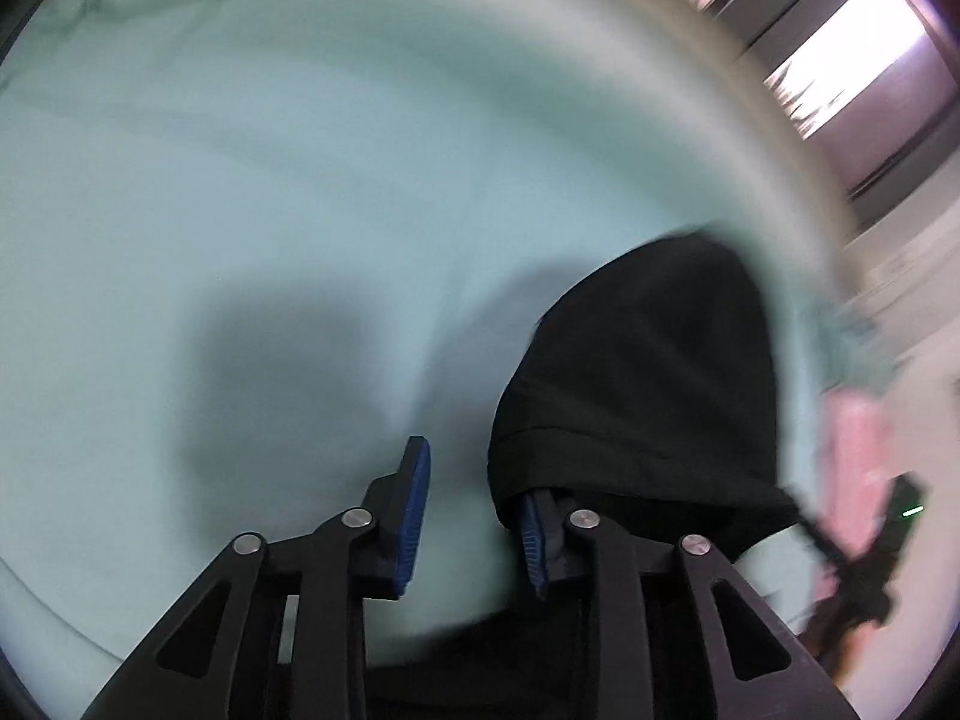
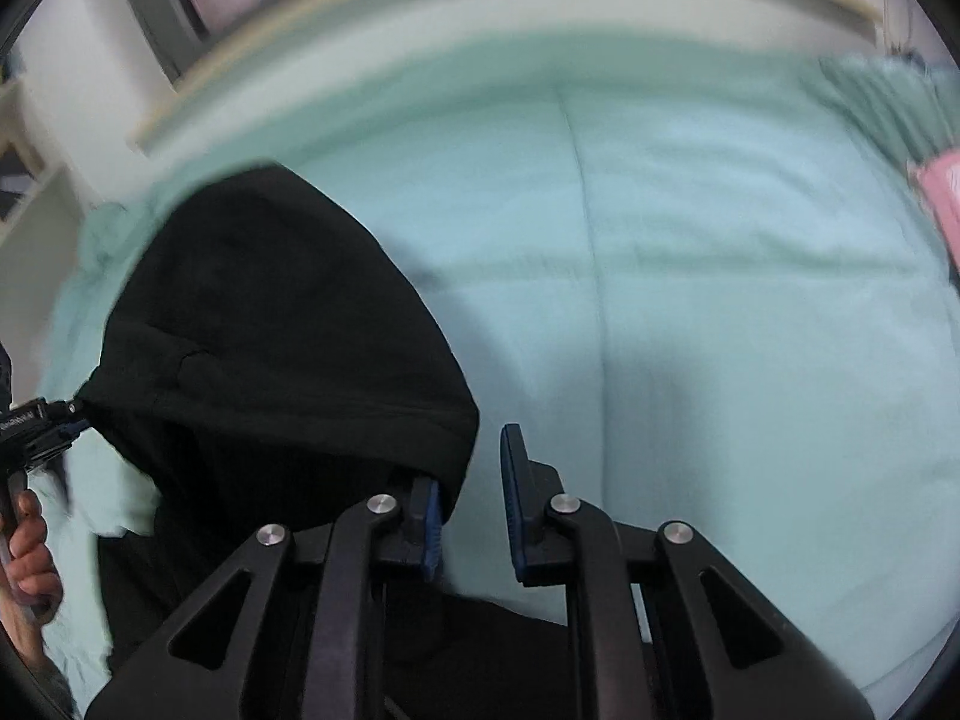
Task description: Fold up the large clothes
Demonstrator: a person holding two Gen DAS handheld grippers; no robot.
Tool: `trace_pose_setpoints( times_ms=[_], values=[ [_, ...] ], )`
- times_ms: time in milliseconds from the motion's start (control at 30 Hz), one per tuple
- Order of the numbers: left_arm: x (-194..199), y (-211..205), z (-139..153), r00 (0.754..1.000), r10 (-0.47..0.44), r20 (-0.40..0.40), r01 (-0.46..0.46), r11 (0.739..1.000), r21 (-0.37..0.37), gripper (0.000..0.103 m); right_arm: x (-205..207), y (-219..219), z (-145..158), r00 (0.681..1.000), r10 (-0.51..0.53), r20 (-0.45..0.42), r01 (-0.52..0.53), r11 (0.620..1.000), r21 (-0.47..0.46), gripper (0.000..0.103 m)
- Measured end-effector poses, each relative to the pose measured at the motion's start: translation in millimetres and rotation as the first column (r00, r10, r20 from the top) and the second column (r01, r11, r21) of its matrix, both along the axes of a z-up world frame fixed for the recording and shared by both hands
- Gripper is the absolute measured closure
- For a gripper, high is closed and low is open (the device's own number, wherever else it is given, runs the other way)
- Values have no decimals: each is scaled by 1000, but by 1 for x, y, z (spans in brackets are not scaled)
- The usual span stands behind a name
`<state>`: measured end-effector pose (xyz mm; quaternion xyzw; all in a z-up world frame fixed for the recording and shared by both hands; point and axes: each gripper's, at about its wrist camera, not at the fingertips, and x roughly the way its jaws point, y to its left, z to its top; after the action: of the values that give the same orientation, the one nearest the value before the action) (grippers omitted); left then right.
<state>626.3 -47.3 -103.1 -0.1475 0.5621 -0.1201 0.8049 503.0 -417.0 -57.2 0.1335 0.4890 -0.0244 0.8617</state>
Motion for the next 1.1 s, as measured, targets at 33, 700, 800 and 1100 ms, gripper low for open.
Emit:
trace_pose_setpoints(
  times_ms=[33,700,800,1100],
  values=[
    [6,-3,-27,998,-9,-64,12,999,44,70,5,0,-18,999,10,-52,-10,1000,5,86],
    [-28,-30,77,968,-94,232,105,994,-34,43,11,34,50,982,181,61,-180,983,-30,55],
    [-10,-63,37,986,-100,137,104,994,-26,43,32,56,27,975,223,14,-222,974,-45,55],
    [-4,-97,-25,992,-123,44,114,981,154,43,46,45,-55,965,217,-144,-220,975,-5,56]
  ],
)
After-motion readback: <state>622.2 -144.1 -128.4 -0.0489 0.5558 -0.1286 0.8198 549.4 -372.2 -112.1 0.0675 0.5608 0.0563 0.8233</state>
